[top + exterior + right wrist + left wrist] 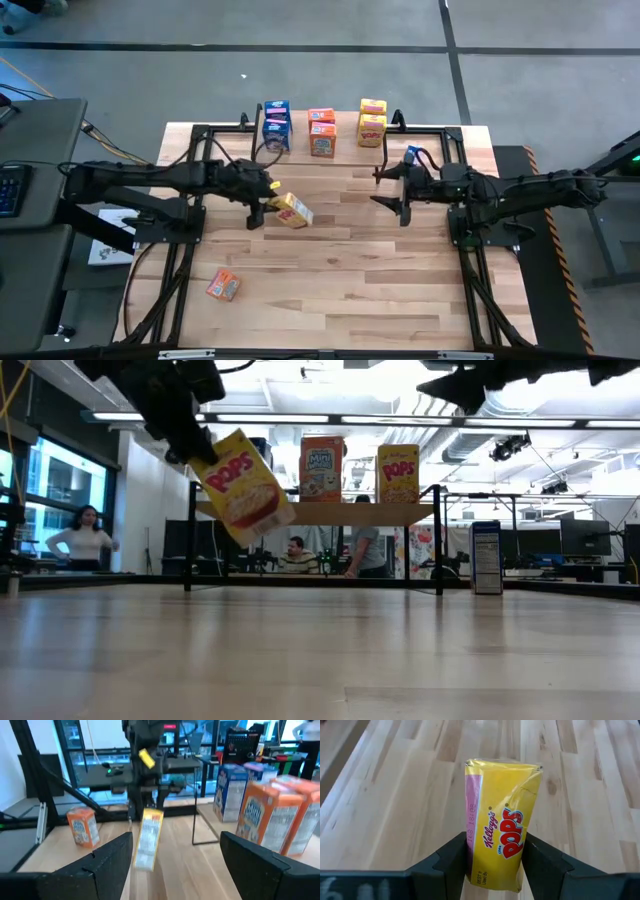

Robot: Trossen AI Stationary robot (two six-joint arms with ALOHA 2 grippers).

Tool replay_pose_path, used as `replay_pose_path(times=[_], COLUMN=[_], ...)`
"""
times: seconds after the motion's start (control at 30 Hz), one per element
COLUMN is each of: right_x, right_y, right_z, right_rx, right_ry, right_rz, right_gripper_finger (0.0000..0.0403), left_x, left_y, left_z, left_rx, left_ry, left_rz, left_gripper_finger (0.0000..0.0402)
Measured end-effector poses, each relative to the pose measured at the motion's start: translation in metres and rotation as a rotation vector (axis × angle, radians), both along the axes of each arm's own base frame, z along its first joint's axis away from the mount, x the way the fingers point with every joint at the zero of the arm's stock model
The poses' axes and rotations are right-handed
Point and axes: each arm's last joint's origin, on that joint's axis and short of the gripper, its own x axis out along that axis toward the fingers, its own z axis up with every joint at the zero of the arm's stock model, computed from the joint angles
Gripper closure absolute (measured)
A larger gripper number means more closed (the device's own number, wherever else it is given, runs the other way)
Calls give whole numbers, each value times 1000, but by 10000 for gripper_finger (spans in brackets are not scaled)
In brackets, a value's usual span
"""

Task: Stack cereal on shelf
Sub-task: Put the yellow cereal box aligned with the other yellow cereal boxes on the shelf

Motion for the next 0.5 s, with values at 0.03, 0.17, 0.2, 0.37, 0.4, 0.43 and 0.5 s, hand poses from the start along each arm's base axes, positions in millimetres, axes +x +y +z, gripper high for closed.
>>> replay_pose_path(times=[0.03, 0.17, 0.2, 0.37, 0.4, 0.43, 0.5], right_x=[1, 5, 8, 23, 27, 32, 40], right_y=[0, 0, 0, 0, 0, 0, -1], right_z=[5, 18, 21, 35, 37, 39, 42], right_rx=[0, 0, 0, -2, -3, -4, -7], right_ry=[-1, 40, 52, 142, 159, 174, 215], right_rz=[0, 0, -1, -8, -14, -20, -32], right_gripper_finger=[109, 109, 109, 109, 109, 109, 109], left_x=[3, 11, 13, 26, 28, 30, 36], left_y=[-1, -3, -3, -3, -3, -2, -2], left_z=[-1, -1, 2, 14, 17, 19, 21], left_rx=[3, 9, 16, 74, 78, 80, 85], left_ry=[-4, 18, 22, 39, 33, 30, 27], left_rz=[-3, -18, -15, -26, -22, -21, -16], left_gripper_finger=[238, 238, 238, 238, 238, 238, 238])
